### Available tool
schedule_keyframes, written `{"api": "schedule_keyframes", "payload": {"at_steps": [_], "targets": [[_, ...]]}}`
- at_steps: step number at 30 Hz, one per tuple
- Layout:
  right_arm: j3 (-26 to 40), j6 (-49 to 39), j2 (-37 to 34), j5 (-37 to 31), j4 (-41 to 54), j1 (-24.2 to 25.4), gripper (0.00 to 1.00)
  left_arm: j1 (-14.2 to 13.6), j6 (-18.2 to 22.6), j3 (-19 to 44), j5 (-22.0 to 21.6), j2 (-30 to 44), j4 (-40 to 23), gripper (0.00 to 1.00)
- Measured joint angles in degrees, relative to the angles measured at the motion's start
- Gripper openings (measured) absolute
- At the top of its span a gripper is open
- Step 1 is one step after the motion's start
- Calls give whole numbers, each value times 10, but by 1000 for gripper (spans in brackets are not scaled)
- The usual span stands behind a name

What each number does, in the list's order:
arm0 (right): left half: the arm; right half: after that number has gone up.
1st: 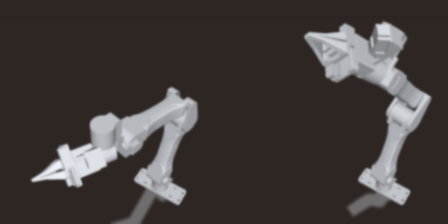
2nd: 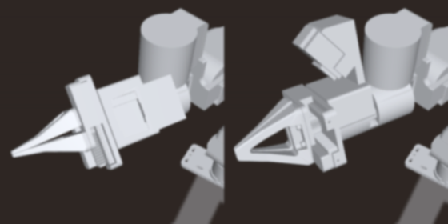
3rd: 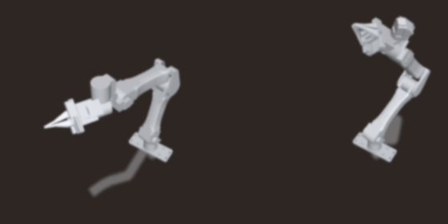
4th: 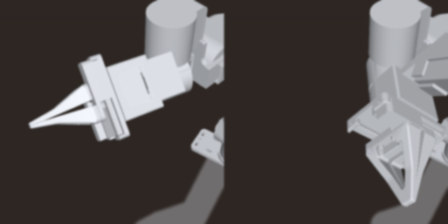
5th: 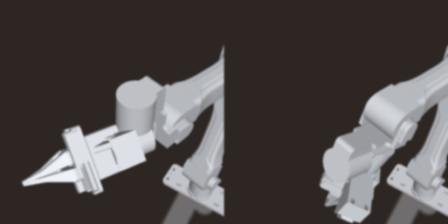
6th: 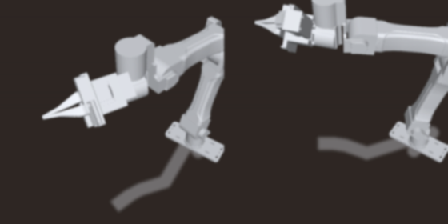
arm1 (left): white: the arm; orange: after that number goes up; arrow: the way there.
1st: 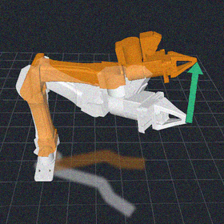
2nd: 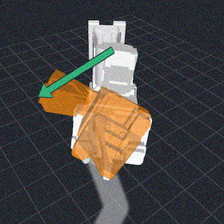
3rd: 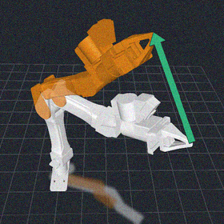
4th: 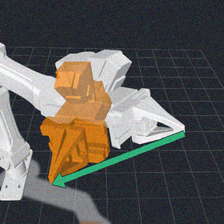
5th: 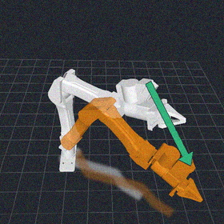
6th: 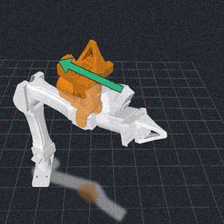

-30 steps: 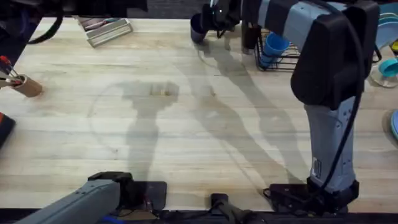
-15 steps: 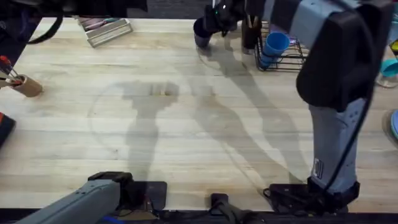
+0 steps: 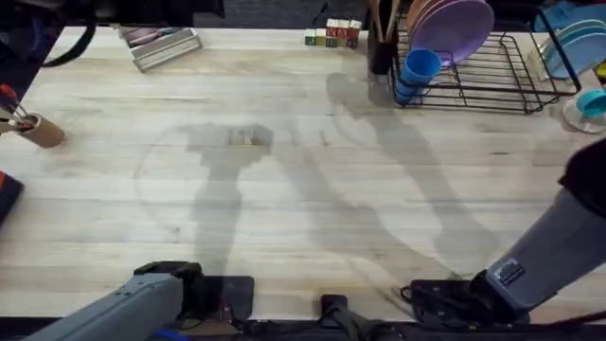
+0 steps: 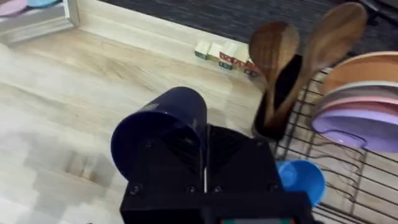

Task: Pick up the cup on the table and put them onto the rack.

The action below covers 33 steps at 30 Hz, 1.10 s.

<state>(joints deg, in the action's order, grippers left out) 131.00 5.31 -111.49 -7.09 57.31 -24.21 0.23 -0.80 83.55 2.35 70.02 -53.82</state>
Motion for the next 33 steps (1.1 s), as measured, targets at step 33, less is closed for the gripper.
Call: {"api": "schedule_keyframes", "payload": {"at_steps": [33], "targets": [[-261,-41,256,0,29,173,33,0,0,0,0,0,0,994]]}}
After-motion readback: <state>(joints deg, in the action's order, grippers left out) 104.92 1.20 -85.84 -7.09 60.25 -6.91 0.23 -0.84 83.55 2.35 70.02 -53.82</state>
